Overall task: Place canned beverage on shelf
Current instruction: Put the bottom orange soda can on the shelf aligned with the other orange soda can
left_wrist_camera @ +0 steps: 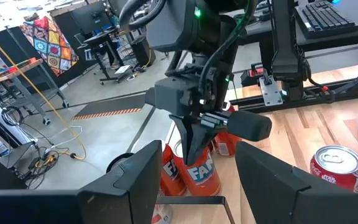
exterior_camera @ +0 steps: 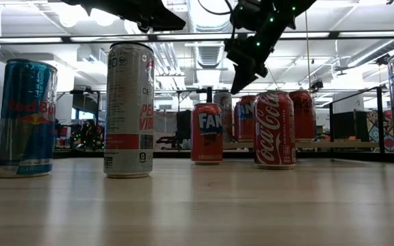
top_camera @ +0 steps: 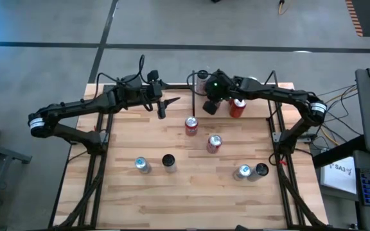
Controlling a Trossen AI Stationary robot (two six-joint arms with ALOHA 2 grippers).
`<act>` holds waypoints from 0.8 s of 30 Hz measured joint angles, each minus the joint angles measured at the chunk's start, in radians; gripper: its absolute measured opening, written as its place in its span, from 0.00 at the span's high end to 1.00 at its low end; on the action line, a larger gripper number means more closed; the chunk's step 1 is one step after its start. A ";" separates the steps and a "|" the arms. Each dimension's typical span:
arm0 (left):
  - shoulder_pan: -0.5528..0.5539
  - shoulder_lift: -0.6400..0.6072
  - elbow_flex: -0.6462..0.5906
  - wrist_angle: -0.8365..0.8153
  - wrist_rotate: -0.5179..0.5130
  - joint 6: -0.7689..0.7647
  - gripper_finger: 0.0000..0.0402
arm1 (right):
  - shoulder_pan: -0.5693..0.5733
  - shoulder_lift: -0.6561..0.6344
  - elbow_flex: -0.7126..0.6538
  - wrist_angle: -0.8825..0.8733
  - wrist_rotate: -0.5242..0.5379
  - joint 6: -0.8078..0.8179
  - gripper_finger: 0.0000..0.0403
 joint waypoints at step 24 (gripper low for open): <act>0.000 0.000 0.000 -0.002 0.000 0.000 0.53 | 0.000 0.002 -0.001 -0.056 0.051 -0.003 0.98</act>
